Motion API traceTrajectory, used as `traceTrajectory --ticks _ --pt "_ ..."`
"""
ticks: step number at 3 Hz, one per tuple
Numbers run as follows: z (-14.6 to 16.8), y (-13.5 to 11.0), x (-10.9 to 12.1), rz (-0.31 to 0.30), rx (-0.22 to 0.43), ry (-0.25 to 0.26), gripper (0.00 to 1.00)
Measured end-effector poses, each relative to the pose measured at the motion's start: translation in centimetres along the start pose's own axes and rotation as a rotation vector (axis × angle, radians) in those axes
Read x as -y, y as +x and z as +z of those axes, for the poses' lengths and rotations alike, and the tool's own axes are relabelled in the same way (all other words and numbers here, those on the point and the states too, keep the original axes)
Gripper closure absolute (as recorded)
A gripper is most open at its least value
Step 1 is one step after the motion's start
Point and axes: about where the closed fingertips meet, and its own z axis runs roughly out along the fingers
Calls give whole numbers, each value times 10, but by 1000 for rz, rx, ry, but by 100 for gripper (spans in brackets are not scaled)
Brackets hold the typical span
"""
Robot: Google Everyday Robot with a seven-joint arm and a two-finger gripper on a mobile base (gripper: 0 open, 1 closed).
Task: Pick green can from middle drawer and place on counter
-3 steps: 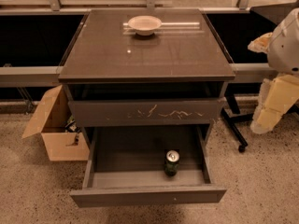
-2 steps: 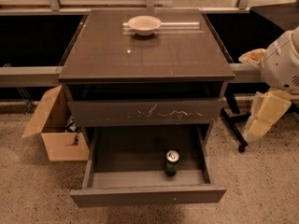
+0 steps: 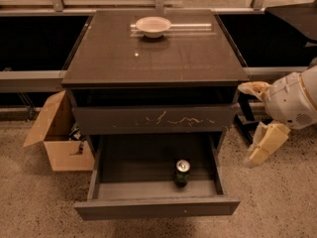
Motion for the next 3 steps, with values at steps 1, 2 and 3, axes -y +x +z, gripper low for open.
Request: traceTrajectory --ticks 1,2,3 --pt "28 13 -10 45 126 -40 0" --pt "31 14 -10 45 125 -42 0" --pt "68 41 -13 22 108 -76 0"
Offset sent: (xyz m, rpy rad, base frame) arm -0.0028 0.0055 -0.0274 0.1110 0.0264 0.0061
